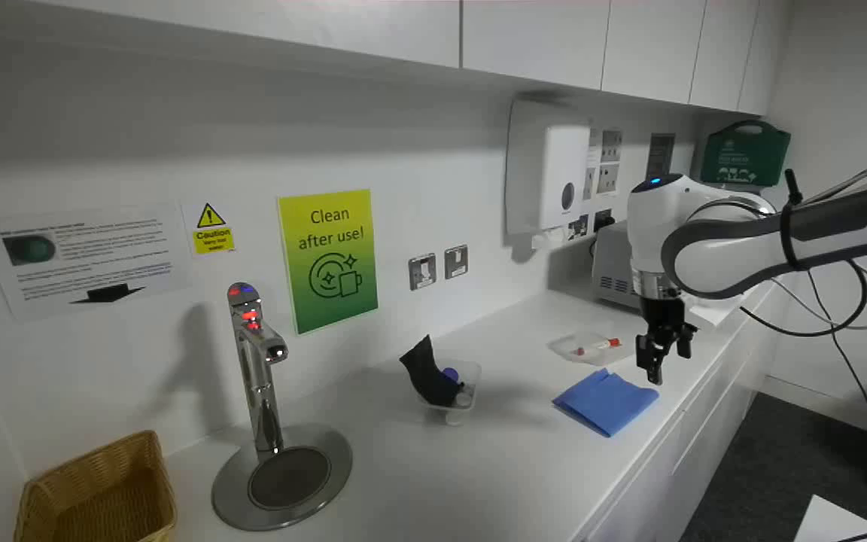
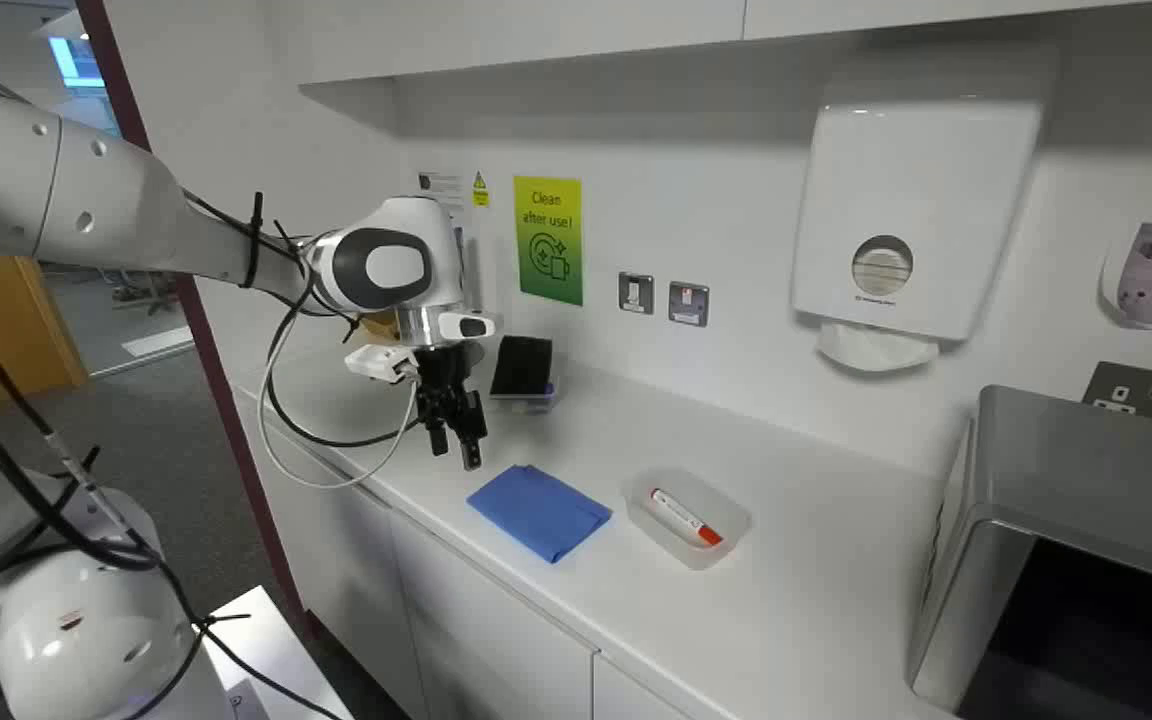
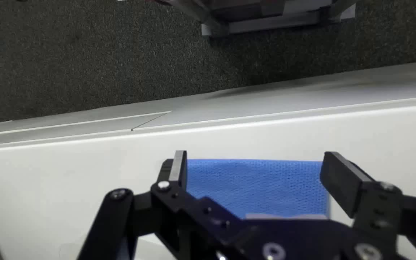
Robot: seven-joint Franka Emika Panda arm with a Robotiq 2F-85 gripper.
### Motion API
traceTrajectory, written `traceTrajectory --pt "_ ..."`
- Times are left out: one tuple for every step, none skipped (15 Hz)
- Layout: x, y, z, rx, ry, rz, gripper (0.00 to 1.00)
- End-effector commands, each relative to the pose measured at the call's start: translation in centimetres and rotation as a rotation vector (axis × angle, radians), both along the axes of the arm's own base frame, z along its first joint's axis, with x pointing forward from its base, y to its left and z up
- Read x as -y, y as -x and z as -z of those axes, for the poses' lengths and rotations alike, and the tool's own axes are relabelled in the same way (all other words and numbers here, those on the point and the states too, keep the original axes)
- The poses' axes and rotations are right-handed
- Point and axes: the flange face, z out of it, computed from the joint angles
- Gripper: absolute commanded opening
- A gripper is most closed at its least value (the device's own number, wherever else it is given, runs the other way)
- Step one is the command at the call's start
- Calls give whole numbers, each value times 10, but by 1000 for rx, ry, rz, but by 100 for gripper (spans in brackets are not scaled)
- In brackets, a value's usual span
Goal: Put the marker on the counter
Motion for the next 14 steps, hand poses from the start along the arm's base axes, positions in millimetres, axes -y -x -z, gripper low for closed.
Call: traceTrajectory --pt "0 0 0 -3 0 0 100" --pt "0 0 1 -4 0 0 100" --pt "0 0 1 -4 0 0 100" --pt "0 0 1 -4 0 0 100" --pt "0 0 1 -4 0 0 100" --pt "0 0 1 -4 0 0 100" --pt "0 0 1 -4 0 0 100" --pt "-1 -8 2 -1 -3 102 100" --pt "0 -13 5 1 -22 175 100" --pt "1 -19 9 4 -38 226 100" --pt "3 -23 12 -1 -52 278 100" --pt "8 -29 16 -7 -61 330 100" --pt "13 -32 19 -11 -70 382 100" --pt "22 -36 22 -18 -73 433 100"
